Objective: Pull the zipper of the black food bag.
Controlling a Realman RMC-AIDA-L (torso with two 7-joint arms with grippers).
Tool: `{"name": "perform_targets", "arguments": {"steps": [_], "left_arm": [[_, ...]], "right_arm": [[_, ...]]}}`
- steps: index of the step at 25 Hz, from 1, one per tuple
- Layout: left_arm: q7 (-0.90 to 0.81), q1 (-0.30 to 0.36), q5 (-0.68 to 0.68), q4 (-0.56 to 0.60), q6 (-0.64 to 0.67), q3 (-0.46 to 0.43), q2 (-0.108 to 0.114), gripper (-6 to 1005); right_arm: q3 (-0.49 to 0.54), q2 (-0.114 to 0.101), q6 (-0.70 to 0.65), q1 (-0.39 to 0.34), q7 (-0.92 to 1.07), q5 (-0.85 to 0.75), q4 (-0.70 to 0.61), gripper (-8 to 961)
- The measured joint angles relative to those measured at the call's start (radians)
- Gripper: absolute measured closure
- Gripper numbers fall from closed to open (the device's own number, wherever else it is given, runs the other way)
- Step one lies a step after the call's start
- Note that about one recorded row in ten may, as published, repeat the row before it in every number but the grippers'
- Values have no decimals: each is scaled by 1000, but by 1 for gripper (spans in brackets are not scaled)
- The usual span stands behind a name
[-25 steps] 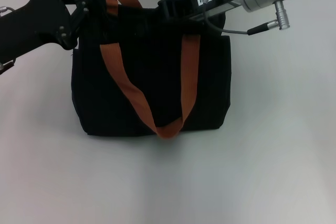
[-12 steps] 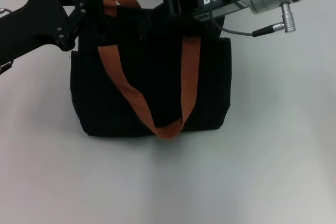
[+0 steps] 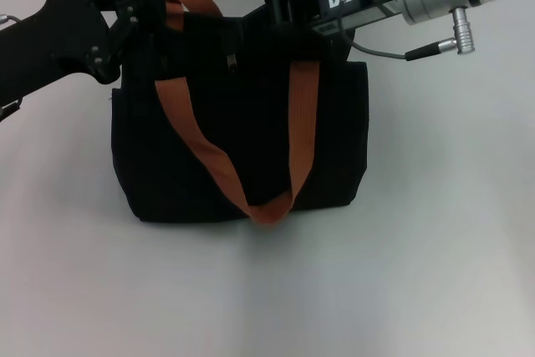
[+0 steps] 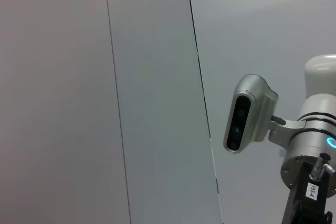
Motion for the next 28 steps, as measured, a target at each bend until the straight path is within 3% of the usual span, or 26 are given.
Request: {"name": "perform_targets", "arguments": {"steps": [13, 25, 28], "left_arm": [[-7, -8, 0, 0, 10, 1, -1, 896], [-10, -3, 0, 0, 12, -3, 2, 893], [-10, -2, -1, 0, 13, -3, 3, 893]], "right_arm": [[-114, 3, 33, 41, -18, -30, -32, 645], [-114, 3, 34, 33, -23, -46, -46, 648], [-115, 3, 36, 33, -23, -50, -46, 818]]}}
